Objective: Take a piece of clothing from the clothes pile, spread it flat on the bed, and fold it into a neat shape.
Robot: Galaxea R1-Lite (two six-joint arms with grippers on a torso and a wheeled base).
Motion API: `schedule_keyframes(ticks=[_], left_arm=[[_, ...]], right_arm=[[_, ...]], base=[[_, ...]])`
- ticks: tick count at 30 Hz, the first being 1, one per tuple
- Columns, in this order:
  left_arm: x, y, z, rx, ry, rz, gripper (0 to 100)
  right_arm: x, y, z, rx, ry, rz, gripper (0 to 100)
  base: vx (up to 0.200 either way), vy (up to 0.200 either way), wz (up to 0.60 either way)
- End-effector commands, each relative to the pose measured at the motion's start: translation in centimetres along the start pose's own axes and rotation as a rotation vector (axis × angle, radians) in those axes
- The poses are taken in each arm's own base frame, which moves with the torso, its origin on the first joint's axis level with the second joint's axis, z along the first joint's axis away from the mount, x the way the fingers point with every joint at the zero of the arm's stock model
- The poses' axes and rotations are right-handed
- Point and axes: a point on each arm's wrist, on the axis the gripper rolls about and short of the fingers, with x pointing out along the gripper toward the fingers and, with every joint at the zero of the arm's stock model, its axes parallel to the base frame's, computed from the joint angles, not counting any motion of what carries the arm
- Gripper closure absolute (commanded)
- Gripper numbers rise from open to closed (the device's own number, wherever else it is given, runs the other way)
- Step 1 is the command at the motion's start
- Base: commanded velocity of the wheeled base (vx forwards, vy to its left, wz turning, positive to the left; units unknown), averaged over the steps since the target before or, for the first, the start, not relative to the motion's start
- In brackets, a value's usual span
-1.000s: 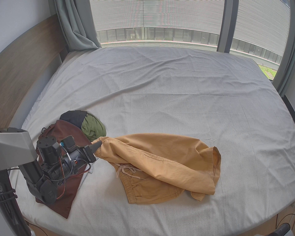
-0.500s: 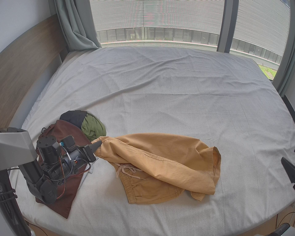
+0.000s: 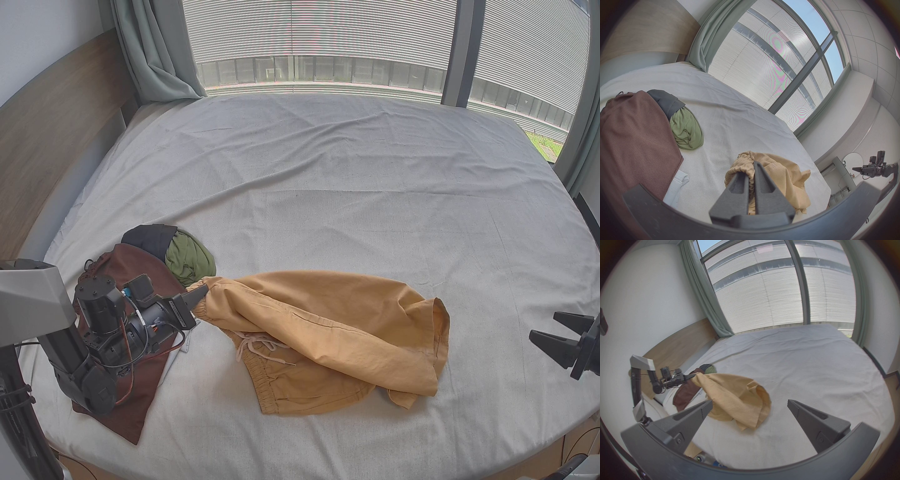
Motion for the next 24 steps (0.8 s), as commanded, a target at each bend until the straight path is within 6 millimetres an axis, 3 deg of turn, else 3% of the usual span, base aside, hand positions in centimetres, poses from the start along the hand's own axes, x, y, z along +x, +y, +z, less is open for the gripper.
schedule_keyframes(ticks=[1,14,24], left_arm=[[0.0,-0.1,0.1,0.002,-0.005,-0.004,100],[-0.2,-0.7,0.4,0.027,-0.014,-0.021,100],[-0.2,-0.9,0.5,0.029,-0.019,-0.027,100]], right_arm=[[1.6,-0.5,0.0,0.033,0.074,0.048,0],[3.9,-0.9,0.3,0.067,0.15,0.161,0],[5.8,-0.6,0.0,0.193,0.187,0.257,0]], base=[[0.0,0.0,0.0],[0.0,0.0,0.0],[0.0,0.0,0.0]])
